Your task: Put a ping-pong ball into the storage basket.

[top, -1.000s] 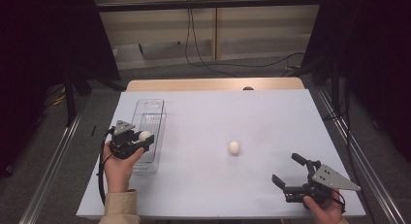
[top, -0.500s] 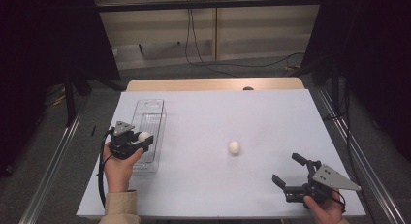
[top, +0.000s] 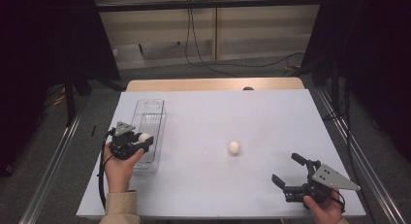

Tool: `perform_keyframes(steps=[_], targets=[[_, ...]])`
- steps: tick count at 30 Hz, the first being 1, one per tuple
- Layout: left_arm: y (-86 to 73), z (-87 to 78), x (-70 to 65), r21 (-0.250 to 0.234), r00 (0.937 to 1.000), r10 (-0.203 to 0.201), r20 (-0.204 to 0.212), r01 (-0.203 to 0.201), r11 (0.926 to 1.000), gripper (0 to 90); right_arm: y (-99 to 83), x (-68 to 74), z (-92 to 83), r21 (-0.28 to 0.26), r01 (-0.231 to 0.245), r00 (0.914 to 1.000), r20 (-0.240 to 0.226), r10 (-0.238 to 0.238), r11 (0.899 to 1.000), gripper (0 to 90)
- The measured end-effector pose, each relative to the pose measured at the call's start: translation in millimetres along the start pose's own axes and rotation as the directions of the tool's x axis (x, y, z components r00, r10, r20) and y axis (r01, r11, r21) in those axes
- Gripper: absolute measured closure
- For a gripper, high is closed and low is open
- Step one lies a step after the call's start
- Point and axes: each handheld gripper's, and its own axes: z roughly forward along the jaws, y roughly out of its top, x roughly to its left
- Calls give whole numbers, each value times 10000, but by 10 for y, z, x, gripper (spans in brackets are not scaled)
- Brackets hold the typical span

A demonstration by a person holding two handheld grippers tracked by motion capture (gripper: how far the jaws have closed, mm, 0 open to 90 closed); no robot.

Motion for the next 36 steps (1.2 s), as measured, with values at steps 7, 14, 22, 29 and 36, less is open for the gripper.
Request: perform_keyframes(steps=[7,14,22,29,36], targets=[[-6,14,-13,59,10000,36,-17,-36,10000,504,2,0,3,-24,11,10000,-7,-12,10000,9],[-6,10,-8,43,10000,80,-53,-80,10000,504,2,-4,-1,-18,12,10000,3,-12,10000,9],[-4,22,-13,69,9999,146,-62,-145,9999,500,1,-6,-4,-28,0,10000,13,0,10000,9],[-1,25,-25,61,9999,125,-39,-125,9999,473,0,-8,-9,-40,-5,10000,14,5,10000,9],[23,-5,-52,-157,10000,16,-26,-16,9999,425,0,-4,-5,-18,-5,10000,15,5,10000,9]])
